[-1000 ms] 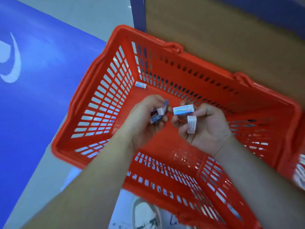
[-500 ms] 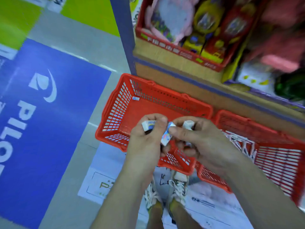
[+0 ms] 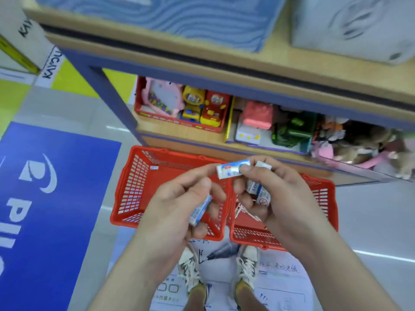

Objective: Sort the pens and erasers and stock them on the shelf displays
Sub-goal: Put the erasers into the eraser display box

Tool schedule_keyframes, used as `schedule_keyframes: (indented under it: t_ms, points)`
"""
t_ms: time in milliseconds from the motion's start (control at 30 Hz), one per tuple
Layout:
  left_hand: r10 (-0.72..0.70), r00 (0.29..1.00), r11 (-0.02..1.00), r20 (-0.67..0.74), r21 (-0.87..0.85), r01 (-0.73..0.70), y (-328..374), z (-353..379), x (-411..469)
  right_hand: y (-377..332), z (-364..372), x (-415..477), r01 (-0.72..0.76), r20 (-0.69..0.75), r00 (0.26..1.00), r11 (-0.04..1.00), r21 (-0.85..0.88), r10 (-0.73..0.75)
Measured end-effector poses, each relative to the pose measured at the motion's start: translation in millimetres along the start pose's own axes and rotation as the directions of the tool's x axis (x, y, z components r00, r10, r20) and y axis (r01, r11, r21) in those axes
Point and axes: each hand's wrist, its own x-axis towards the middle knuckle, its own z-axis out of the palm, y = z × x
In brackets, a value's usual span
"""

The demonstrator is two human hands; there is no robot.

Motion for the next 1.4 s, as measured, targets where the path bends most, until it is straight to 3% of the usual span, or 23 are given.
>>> schedule_keyframes:
  t_ms: [200,300,533,700,867,967,1067,1233,1400]
  points:
    - [0.275,0.961,0.901,0.003,0.348,-0.259,6,80,8,-34,-61,-29,0.053,-0.069,0.996,0.999,0.011,-0.052]
    - [0.326,0.945,0.865,0.019,0.396,-0.306,2,127,15,-53,-104,-40,0.108,-0.110,0.988,0.994,-0.005,-0.108]
    - [0.373,0.928,0.831,0.015,0.439,-0.342,-19,256,25,-107,-231,-71,0.285,0.019,0.957,0.926,-0.249,-0.290]
    - [0.420,0.905,0.771,0.062,0.501,-0.392,-28,342,37,-140,-315,-83,0.332,0.029,0.928,0.793,-0.510,-0.370]
    - [0.478,0.871,0.677,0.112,0.585,-0.447,-24,398,59,-168,-366,-82,0.369,-0.018,0.881,0.711,-0.599,-0.472]
    - [0.515,0.839,0.583,0.175,0.646,-0.493,-13,419,76,-182,-390,-68,0.377,-0.075,0.836,0.667,-0.642,-0.544]
    - [0.553,0.808,0.468,0.204,0.726,-0.504,-4,428,102,-193,-411,-48,0.315,-0.107,0.779,0.533,-0.785,-0.618]
    - [0.461,0.835,0.246,0.299,0.862,-0.444,0,444,135,-198,-418,-22,0.186,0.010,0.825,0.253,-0.949,-0.566]
    - [0.319,0.872,-0.003,0.372,0.920,-0.392,-3,458,148,-204,-414,-21,0.185,0.081,0.846,0.147,-0.972,-0.527]
